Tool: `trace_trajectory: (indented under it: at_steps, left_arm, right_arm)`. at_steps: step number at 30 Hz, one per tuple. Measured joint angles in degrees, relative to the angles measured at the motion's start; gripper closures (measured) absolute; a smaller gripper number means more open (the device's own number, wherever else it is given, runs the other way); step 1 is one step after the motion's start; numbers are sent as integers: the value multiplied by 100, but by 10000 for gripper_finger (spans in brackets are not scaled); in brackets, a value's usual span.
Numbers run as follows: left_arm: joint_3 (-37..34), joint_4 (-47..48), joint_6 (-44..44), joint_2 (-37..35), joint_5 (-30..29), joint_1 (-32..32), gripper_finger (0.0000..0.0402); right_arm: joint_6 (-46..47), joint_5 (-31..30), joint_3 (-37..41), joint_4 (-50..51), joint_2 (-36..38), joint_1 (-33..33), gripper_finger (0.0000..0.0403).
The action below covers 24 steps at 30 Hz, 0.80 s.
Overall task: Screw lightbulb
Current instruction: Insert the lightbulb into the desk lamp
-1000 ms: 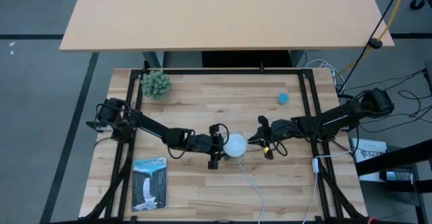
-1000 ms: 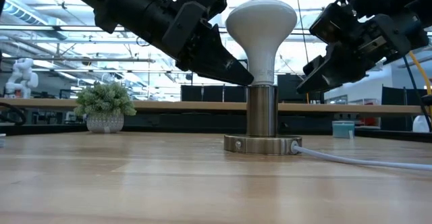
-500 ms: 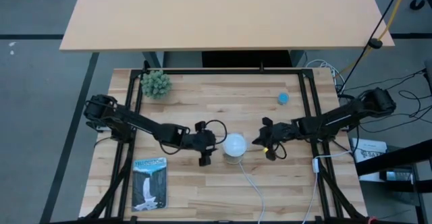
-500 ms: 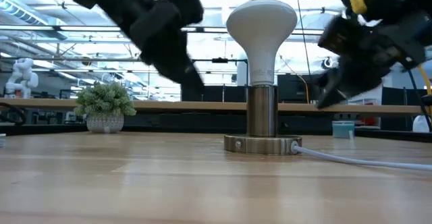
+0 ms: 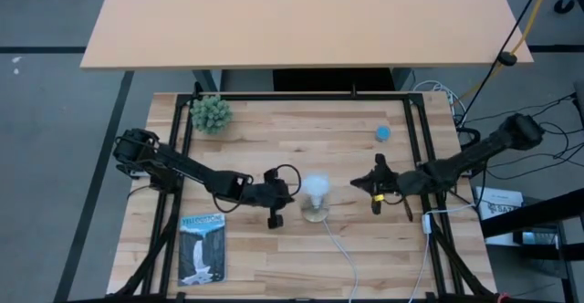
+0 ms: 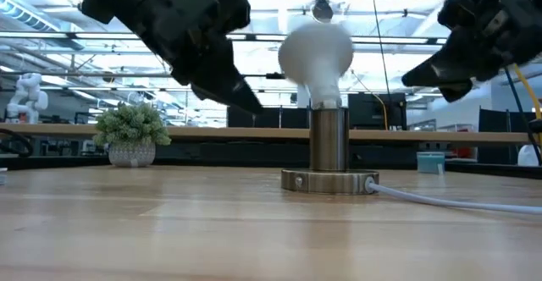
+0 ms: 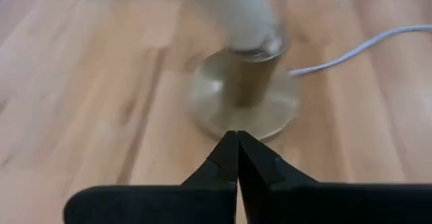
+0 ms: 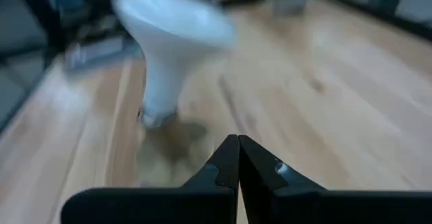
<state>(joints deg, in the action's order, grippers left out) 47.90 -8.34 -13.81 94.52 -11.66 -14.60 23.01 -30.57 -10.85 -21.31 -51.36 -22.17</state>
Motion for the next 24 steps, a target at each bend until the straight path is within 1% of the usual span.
trace_trajectory:
  at_steps: [4,5,7,11,12,15,18,22,24]
  left_arm:
    - [-254,-507,407,0,-3,73,400]
    - [-309,-518,405,-2,-59,119,400]
    - [-453,-501,379,-2,-60,218,400]
    - [-582,-491,384,0,-89,472,401]
    - [-582,-509,386,0,-92,544,401]
    - [-582,-517,379,0,-129,733,401]
    - [-582,-550,260,0,-135,839,401]
    - [-582,-548,230,0,-133,937,401]
    - [-582,-559,207,0,-133,1002,401]
  right_arm:
    - [2,-240,760,-1583,-350,29,403]
    - [-5,-291,839,-1902,-400,69,403]
    - [-63,-364,860,-2225,-474,181,403]
    - [-361,-336,644,-2141,-653,411,403]
    - [-403,-248,582,-2121,-699,459,403]
    - [-439,-81,441,-1915,-832,540,403]
    - [-437,-63,399,-1861,-947,562,403]
    - [-404,-77,399,-1832,-1041,580,403]
    - [-20,-104,399,-1834,-1047,704,403]
